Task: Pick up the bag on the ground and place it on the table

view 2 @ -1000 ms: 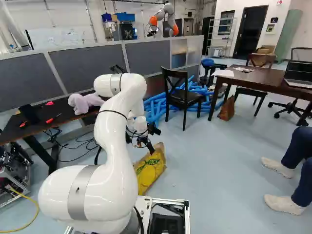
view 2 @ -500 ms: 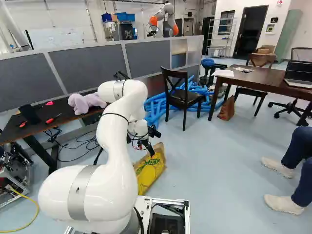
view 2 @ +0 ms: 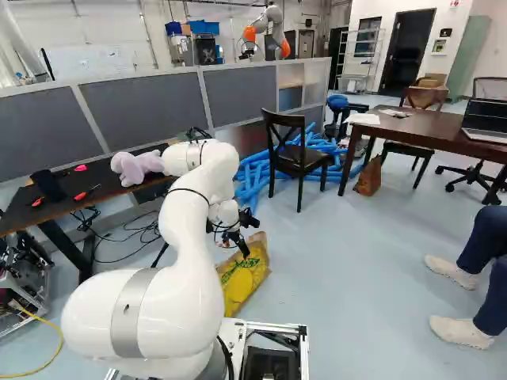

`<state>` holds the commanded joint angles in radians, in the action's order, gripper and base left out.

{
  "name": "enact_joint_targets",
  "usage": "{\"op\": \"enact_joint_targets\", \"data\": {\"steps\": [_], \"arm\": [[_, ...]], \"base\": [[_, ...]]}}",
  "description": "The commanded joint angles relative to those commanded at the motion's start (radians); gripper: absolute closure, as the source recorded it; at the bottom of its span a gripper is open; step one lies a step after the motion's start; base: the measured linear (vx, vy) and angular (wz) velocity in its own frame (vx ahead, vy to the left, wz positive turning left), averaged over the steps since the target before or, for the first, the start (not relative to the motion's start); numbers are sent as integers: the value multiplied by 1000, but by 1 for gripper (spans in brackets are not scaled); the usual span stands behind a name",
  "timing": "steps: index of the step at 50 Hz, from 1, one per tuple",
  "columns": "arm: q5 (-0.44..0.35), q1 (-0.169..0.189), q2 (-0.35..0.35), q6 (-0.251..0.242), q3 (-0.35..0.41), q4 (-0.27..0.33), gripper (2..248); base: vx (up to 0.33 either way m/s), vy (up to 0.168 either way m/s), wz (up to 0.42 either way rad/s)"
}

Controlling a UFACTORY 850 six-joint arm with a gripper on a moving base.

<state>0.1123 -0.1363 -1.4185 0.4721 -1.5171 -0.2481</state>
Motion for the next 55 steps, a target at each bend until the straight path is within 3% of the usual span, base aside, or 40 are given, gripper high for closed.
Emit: {"op": "enact_joint_targets", "data": {"steps": [55], "arm": [[0,-66,-215,0,-216,0,3]], "base": [[0,0,0]]}}
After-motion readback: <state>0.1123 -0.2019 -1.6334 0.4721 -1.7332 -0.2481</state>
